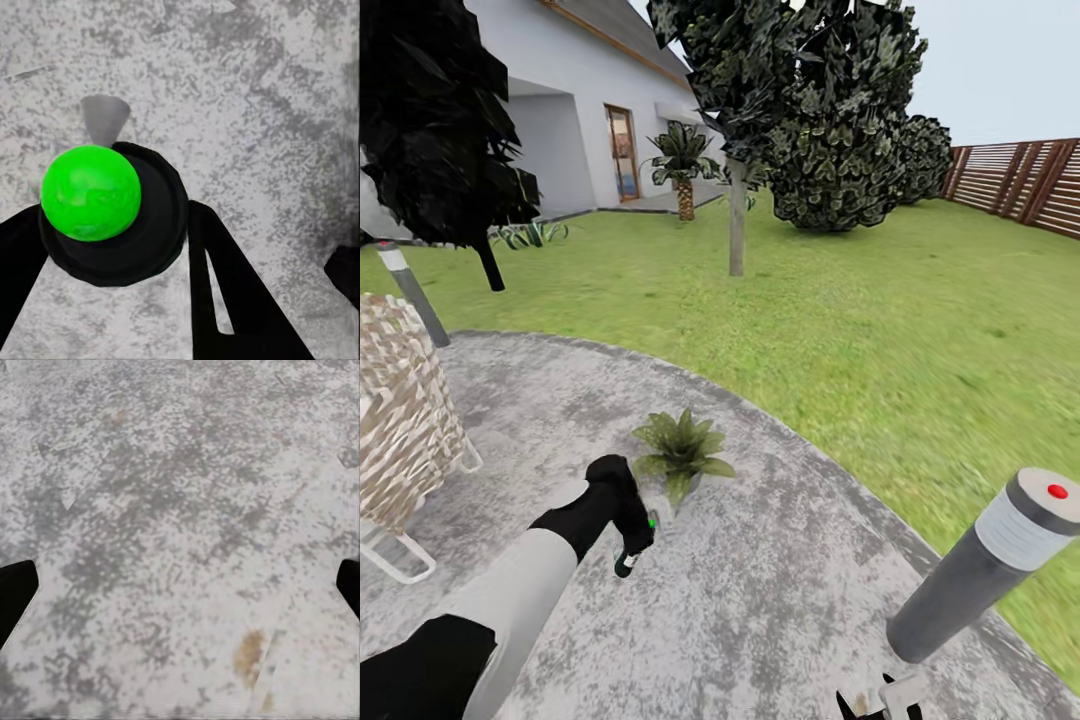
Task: Pick up the pesticide atomizer in the garden and spray insectifuge to fully cover both potted plants in the garden.
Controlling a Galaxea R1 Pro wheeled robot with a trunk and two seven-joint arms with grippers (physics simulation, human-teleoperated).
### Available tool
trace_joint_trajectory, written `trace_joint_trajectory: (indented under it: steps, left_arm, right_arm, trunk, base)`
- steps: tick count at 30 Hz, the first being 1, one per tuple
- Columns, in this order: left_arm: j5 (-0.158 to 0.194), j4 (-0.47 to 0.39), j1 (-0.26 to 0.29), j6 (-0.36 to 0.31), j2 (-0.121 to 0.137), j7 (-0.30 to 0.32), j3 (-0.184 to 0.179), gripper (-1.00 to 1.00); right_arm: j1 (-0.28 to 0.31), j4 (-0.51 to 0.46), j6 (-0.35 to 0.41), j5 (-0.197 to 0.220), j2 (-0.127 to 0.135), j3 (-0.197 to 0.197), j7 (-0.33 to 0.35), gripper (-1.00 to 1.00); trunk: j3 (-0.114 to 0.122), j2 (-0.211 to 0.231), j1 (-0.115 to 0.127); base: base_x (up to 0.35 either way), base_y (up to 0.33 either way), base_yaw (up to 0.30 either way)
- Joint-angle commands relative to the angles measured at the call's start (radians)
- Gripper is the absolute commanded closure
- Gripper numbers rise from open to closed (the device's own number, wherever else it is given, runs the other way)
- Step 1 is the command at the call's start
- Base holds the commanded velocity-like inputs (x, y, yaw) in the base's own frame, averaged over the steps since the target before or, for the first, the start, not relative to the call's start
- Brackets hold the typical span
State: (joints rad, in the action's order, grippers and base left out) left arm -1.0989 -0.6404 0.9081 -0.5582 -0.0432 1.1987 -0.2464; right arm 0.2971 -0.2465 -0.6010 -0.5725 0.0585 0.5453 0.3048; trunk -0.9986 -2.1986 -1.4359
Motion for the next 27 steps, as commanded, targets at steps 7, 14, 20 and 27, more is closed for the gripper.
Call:
trace_joint_trajectory:
  steps: [7,14,20,27]
  left_arm:
    - [0.408,0.012,-0.17,0.265,0.001,-0.27,0.01,1.0]
    - [0.435,0.006,-0.28,0.414,0.003,-0.287,0.103,1.0]
    - [0.44,-0.015,-0.291,0.421,-0.003,-0.302,0.111,1.0]
    - [0.441,-0.018,-0.291,0.422,-0.012,-0.301,0.112,1.0]
  right_arm:
    - [0.0,0.0,-0.002,-0.002,0.0,0.008,0.008,-1.0]
    - [0.0,0.0,-0.003,-0.001,-0.001,0.008,0.008,-1.0]
    - [0.0,0.001,-0.004,-0.001,-0.002,0.008,0.008,-1.0]
    - [0.0,0.002,-0.003,-0.002,-0.002,0.008,0.008,-1.0]
  trunk:
    - [-0.001,0.0,0.001]
    - [-0.001,0.0,0.001]
    - [-0.001,0.0,0.001]
    - [-0.001,0.0,0.001]
  base:
    - [-0.113,0.0,0.185]
    - [-0.001,0.0,0.004]
    - [0.0,0.0,0.0]
    - [-0.227,0.027,0.0]
